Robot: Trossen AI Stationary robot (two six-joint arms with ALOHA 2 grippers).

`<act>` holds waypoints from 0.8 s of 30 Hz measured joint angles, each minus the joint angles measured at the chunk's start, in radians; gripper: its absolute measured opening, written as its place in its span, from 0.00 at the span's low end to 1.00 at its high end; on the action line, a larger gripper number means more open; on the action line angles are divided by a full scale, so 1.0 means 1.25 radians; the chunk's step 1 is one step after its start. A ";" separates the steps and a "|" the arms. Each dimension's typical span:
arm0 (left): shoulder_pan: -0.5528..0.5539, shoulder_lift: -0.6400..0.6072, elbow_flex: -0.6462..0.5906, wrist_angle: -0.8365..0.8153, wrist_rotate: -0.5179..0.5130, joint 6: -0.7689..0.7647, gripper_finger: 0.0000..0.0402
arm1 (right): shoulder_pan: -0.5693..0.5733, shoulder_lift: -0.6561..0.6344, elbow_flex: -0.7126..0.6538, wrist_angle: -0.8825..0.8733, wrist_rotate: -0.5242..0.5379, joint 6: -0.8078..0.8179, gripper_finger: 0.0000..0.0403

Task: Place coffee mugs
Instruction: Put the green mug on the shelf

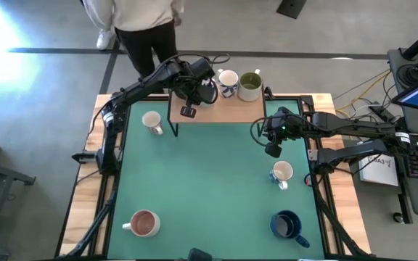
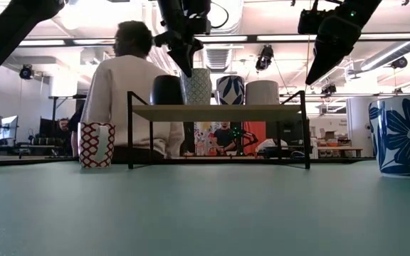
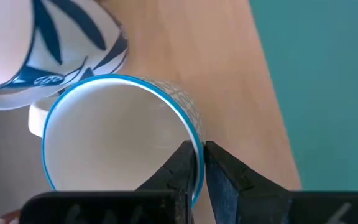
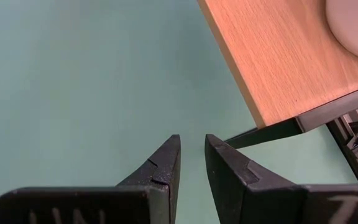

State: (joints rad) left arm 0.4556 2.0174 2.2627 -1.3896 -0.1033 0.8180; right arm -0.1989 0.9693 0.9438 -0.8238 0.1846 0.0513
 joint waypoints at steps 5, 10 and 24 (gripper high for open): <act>0.009 0.000 0.000 0.008 -0.001 -0.006 0.05 | 0.000 0.000 0.000 0.000 0.000 0.000 0.16; 0.009 0.000 0.001 0.019 -0.001 -0.005 0.09 | 0.000 0.000 0.000 0.000 0.000 0.000 0.16; 0.018 0.000 0.001 0.099 -0.009 0.051 0.14 | 0.000 0.000 0.000 0.000 0.000 0.000 0.16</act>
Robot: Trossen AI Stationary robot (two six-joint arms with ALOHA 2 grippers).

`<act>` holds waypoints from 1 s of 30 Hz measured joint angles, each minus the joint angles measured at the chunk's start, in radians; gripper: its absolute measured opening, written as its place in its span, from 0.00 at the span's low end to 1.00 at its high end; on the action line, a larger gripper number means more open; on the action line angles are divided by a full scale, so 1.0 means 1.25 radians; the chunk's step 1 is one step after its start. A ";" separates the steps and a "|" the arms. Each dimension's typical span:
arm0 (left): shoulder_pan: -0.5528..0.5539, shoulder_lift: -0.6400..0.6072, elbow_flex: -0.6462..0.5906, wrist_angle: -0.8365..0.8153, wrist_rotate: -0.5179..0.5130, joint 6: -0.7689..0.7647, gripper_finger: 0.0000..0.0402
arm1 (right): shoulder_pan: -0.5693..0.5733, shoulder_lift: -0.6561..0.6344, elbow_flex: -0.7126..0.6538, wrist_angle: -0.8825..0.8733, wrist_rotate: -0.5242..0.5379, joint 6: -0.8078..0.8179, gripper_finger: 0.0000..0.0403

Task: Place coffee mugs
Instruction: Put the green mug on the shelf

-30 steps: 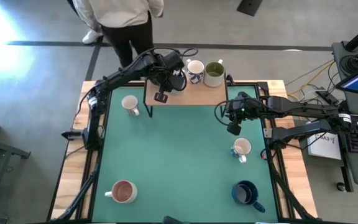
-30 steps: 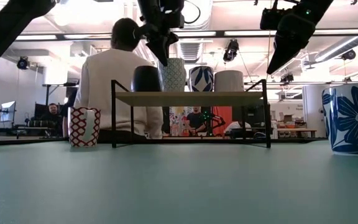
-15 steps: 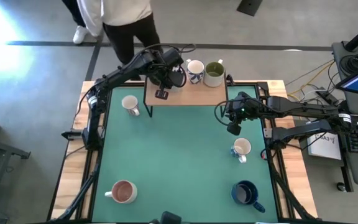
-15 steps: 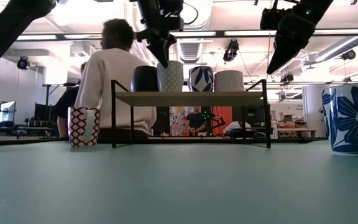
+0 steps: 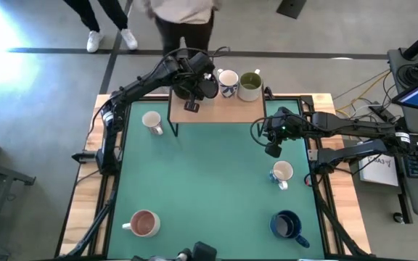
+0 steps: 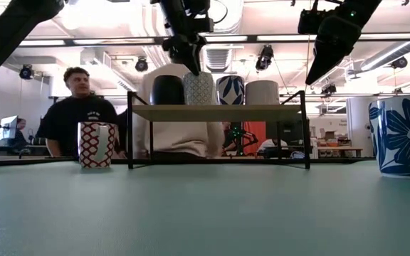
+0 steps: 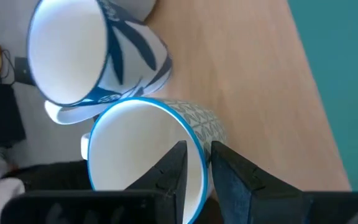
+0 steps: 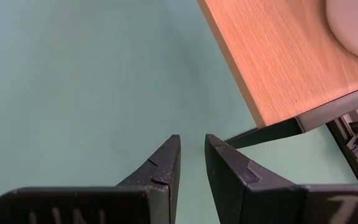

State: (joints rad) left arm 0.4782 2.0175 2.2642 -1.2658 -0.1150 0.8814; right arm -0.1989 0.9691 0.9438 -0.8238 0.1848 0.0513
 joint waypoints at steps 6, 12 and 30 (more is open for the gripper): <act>0.012 0.020 0.001 0.009 -0.001 0.001 0.14 | 0.000 0.000 0.000 0.000 0.000 0.000 0.16; 0.017 0.028 0.001 0.015 -0.002 0.010 0.14 | 0.000 0.000 0.000 0.000 0.000 0.000 0.16; 0.022 0.027 0.001 0.043 -0.001 0.024 0.14 | 0.000 0.000 0.000 0.000 0.000 0.000 0.16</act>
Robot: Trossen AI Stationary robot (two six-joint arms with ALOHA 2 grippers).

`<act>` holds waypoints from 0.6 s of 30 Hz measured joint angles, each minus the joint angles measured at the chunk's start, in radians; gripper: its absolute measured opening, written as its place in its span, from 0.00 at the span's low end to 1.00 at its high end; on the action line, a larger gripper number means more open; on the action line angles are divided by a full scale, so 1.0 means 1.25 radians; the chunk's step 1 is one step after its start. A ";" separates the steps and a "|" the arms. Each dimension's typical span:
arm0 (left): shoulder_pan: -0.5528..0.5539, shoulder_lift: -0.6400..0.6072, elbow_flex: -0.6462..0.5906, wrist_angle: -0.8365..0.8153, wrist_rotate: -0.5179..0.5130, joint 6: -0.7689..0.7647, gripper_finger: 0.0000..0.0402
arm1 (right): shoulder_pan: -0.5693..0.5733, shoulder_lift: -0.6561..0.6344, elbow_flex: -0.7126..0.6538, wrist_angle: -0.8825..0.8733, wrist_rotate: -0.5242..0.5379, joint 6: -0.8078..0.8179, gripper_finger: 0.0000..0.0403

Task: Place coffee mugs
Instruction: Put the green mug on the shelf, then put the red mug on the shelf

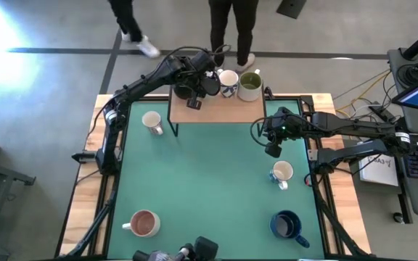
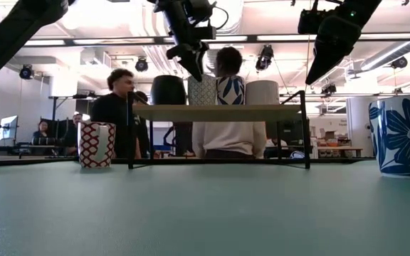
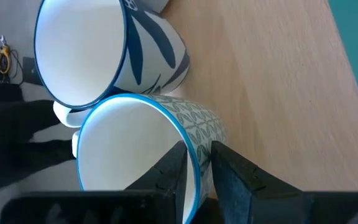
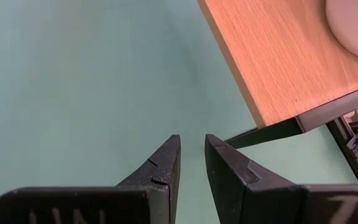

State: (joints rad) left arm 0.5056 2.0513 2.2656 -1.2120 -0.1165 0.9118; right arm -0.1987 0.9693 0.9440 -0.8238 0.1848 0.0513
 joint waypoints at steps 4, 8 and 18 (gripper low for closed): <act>-0.003 -0.002 0.048 -0.028 0.002 -0.029 0.14 | 0.000 0.000 0.000 0.000 0.000 0.000 0.16; -0.004 -0.014 0.068 -0.067 0.023 -0.078 0.14 | 0.000 0.000 0.000 0.000 0.000 0.000 0.16; -0.020 -0.053 0.066 -0.241 0.180 -0.312 0.14 | 0.000 0.000 0.000 0.000 0.000 0.000 0.16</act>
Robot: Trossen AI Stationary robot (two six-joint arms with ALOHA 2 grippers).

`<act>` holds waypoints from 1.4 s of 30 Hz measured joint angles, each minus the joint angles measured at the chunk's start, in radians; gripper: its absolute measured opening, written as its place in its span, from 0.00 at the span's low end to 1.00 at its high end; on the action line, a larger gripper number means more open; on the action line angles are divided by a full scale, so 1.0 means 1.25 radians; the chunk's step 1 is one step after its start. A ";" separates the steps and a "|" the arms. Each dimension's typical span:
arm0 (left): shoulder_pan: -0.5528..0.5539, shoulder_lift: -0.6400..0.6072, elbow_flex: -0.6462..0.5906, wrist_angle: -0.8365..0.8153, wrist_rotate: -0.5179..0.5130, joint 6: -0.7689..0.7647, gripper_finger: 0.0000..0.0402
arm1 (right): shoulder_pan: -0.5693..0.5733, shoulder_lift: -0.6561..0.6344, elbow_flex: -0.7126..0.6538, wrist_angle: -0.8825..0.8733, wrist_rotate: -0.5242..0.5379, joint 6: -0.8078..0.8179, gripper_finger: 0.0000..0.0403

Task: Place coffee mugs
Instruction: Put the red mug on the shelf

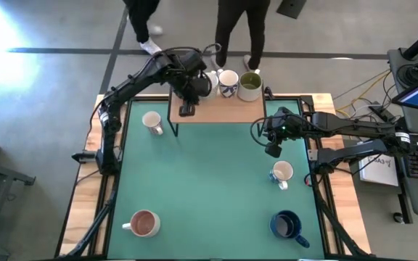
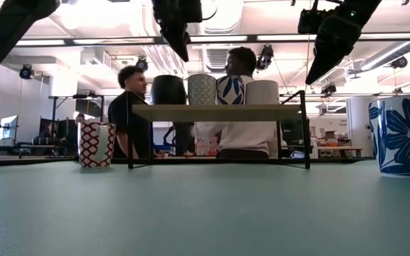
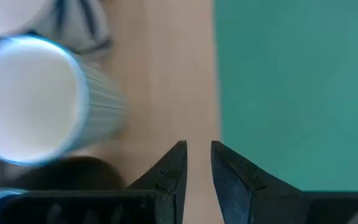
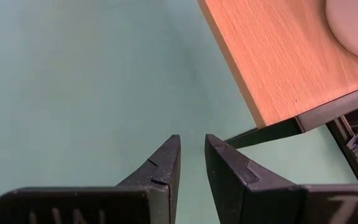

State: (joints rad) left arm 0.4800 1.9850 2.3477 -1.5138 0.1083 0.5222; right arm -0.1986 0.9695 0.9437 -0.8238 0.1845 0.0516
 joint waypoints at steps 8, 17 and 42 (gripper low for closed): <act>-0.104 -0.062 -0.071 -0.043 -0.072 -0.177 0.14 | 0.000 0.000 0.000 0.000 0.000 0.000 0.16; -0.226 -0.290 -0.472 0.081 -0.158 -0.442 0.14 | 0.000 0.000 0.000 0.000 0.000 0.000 0.16; -0.129 -0.518 -0.947 0.231 -0.304 -0.582 0.35 | 0.000 0.000 0.000 0.000 0.000 0.000 0.16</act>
State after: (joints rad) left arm 0.3186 1.3380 1.1641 -1.2250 -0.2713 -0.2053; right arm -0.1988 0.9695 0.9440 -0.8239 0.1846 0.0513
